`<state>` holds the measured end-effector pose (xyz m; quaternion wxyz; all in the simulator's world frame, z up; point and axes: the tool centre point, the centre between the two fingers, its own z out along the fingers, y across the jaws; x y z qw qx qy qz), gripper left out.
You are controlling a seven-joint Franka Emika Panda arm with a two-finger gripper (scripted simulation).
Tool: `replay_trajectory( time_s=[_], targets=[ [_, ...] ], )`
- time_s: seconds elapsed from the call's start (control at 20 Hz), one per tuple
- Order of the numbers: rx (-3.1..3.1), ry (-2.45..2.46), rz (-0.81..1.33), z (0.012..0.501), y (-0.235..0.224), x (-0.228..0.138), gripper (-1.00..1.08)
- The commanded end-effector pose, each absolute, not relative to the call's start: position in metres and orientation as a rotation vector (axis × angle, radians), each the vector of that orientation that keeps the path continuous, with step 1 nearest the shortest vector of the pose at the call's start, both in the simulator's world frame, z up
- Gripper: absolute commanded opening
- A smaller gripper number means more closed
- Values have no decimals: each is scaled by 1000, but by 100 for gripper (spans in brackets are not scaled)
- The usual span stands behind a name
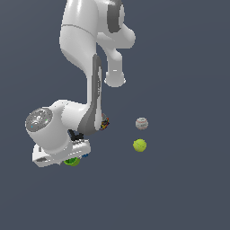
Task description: Pick up a designated object from a clutter of objects.
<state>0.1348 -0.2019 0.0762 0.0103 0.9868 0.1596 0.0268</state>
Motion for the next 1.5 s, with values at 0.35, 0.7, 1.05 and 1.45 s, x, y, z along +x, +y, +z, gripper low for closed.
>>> replay_trajectory(
  time_s=[0.35,0.7,1.05,1.45],
  targets=[
    [3081,504,82,90,-193,131,-100],
    [3084,503,73,126,-177,118,-100],
    [3088,500,58,187,-149,96,-100],
    [3092,497,37,270,-113,69,-100]
  ],
)
